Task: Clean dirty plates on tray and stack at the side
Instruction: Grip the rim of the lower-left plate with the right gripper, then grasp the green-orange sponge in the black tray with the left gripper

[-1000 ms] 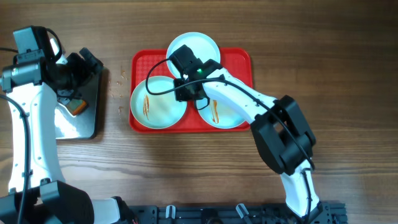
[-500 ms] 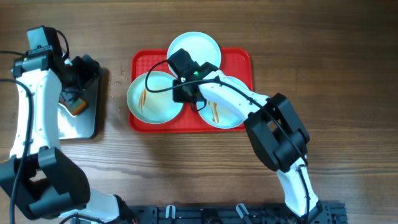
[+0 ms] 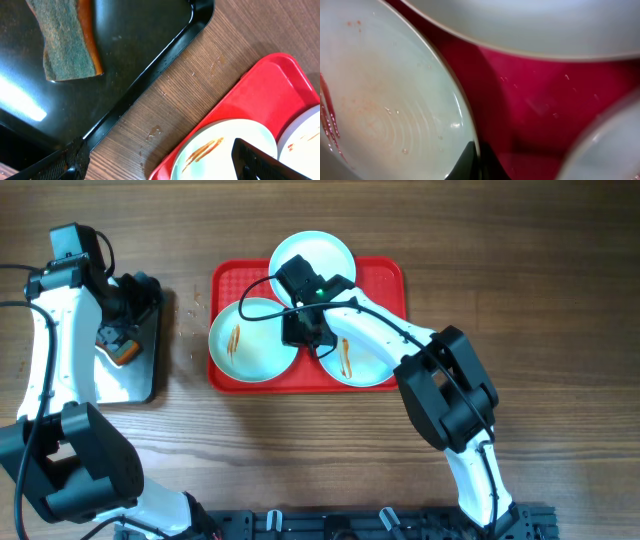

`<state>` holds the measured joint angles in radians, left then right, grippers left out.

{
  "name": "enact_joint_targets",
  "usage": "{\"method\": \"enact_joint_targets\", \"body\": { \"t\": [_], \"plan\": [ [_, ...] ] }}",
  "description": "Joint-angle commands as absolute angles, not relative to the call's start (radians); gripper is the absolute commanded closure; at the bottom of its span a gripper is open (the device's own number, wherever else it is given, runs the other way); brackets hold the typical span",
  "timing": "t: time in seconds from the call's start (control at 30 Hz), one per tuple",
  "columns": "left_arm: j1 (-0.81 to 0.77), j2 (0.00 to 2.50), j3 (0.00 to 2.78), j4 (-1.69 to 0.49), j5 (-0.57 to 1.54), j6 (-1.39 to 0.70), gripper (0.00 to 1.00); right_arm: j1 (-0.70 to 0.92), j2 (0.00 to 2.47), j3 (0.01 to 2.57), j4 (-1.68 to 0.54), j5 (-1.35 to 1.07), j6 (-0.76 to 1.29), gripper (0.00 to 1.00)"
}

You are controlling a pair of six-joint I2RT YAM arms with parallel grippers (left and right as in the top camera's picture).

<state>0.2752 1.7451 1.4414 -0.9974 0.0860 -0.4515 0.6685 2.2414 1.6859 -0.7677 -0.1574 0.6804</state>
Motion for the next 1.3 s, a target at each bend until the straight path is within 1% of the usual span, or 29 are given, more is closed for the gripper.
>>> {"method": "enact_joint_targets", "body": {
  "t": [0.0,0.03,0.1,0.17,0.2,0.27,0.33,0.47,0.5,0.57,0.63,0.7,0.77,0.87,0.93,1.03,1.13,1.2,1.27],
  "plan": [
    [0.280,1.760,1.456,-1.011,0.069,-0.461,0.12,0.667,2.253,1.732,-0.841,-0.062,0.682,0.96],
    [0.280,1.763,1.449,-1.010,0.069,-0.466,0.13,0.669,2.253,1.733,-0.843,-0.059,0.682,0.96],
    [0.280,1.768,1.401,-0.976,0.051,-0.540,0.16,0.670,2.254,1.732,-0.841,-0.056,0.682,0.96],
    [0.280,1.771,1.348,-0.916,0.031,-0.591,0.24,0.670,2.254,1.732,-0.839,-0.056,0.681,0.96],
    [0.280,1.774,1.334,-0.902,0.010,-0.616,0.26,0.670,2.254,1.732,-0.839,-0.056,0.681,0.96],
    [0.281,1.781,1.322,-0.874,-0.083,-0.637,0.25,0.671,2.254,1.732,-0.839,-0.056,0.680,0.96],
    [0.294,1.781,1.322,-0.831,-0.173,-0.627,0.15,0.673,2.254,1.729,-0.830,-0.056,0.681,0.96],
    [0.324,1.791,1.322,-0.759,-0.184,-0.449,0.15,0.678,2.254,1.729,-0.824,-0.055,0.679,0.96],
    [0.334,1.797,1.322,-0.754,-0.188,-0.448,0.15,0.678,2.254,1.729,-0.824,-0.056,0.679,0.96],
    [0.365,1.824,1.322,-0.738,-0.187,-0.448,0.18,0.678,2.254,1.729,-0.825,-0.056,0.673,0.96],
    [0.384,1.850,1.322,-0.728,-0.186,-0.448,0.19,0.678,2.254,1.729,-0.823,-0.056,0.670,0.96],
    [0.389,1.869,1.322,-0.719,-0.173,-0.448,0.24,0.678,2.254,1.729,-0.820,-0.056,0.669,0.96],
    [0.389,1.881,1.322,-0.717,-0.174,-0.449,0.31,0.678,2.254,1.729,-0.820,-0.056,0.669,0.96],
    [0.392,1.914,1.322,-0.691,-0.178,-0.448,0.34,0.678,2.254,1.729,-0.820,-0.056,0.669,0.96],
    [0.405,1.939,1.322,-0.673,-0.178,-0.448,0.44,0.678,2.254,1.729,-0.820,-0.056,0.669,0.96],
    [0.424,1.965,1.322,-0.669,-0.176,-0.448,0.50,0.678,2.254,1.729,-0.820,-0.056,0.661,0.96],
    [0.429,1.979,1.322,-0.668,-0.176,-0.448,0.62,0.678,2.254,1.729,-0.813,-0.057,0.657,0.96],
    [0.429,1.979,1.322,-0.656,-0.174,-0.449,0.75,0.678,2.254,1.729,-0.812,-0.056,0.657,0.96],
    [0.429,1.979,1.322,-0.650,-0.173,-0.449,0.76,0.678,2.254,1.729,-0.809,-0.057,0.657,0.96]
  ]
}}
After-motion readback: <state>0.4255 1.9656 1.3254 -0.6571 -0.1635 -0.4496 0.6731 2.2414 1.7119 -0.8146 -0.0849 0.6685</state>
